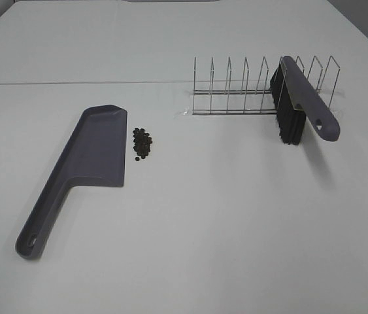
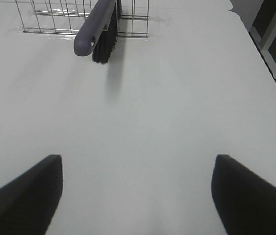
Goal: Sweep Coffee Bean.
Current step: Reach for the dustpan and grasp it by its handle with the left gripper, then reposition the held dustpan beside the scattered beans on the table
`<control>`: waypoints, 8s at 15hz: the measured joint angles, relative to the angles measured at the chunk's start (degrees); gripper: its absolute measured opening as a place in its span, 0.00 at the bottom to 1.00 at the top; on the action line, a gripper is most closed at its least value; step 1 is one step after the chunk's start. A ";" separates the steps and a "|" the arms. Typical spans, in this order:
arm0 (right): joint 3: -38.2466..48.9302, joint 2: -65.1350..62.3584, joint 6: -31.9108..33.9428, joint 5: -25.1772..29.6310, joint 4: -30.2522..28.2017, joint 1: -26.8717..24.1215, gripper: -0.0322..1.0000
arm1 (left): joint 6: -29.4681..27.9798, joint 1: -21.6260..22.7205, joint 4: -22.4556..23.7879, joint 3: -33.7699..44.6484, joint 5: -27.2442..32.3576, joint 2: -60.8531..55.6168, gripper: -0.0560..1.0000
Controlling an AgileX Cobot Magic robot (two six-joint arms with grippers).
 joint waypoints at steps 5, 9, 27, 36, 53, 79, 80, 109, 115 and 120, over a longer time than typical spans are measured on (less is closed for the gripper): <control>0.00 0.00 0.00 0.00 0.00 0.00 0.79 | 0.00 0.00 0.00 0.00 0.00 0.00 0.73; 0.00 0.00 0.00 0.00 0.00 0.00 0.79 | 0.00 0.00 0.00 0.00 0.00 0.00 0.73; 0.00 0.00 0.00 0.00 0.00 0.00 0.79 | 0.00 0.00 0.00 0.00 0.00 0.00 0.73; 0.00 0.00 0.00 0.00 0.00 0.00 0.79 | 0.00 0.00 0.00 0.00 0.00 0.00 0.73; 0.00 0.00 0.00 0.00 0.00 0.00 0.79 | -0.46 0.00 -0.06 0.00 0.00 0.00 0.73; 0.00 0.00 0.00 0.00 0.00 0.00 0.79 | -7.68 -9.63 -3.09 -30.48 -19.77 92.25 0.73; 0.00 0.00 0.00 0.00 0.00 0.00 0.79 | -8.25 -10.94 -3.04 -30.48 -20.45 94.31 0.73; 0.00 0.00 0.00 0.00 0.00 0.00 0.79 | -14.67 -14.78 4.30 -35.64 -26.47 117.51 0.43; 0.00 0.00 0.00 0.00 0.00 0.00 0.79 | -18.51 -14.78 5.33 -35.81 -25.90 117.17 0.40; 0.00 0.00 0.00 0.00 0.00 0.00 0.79 | -21.08 -14.78 8.08 -35.70 -24.01 108.92 0.40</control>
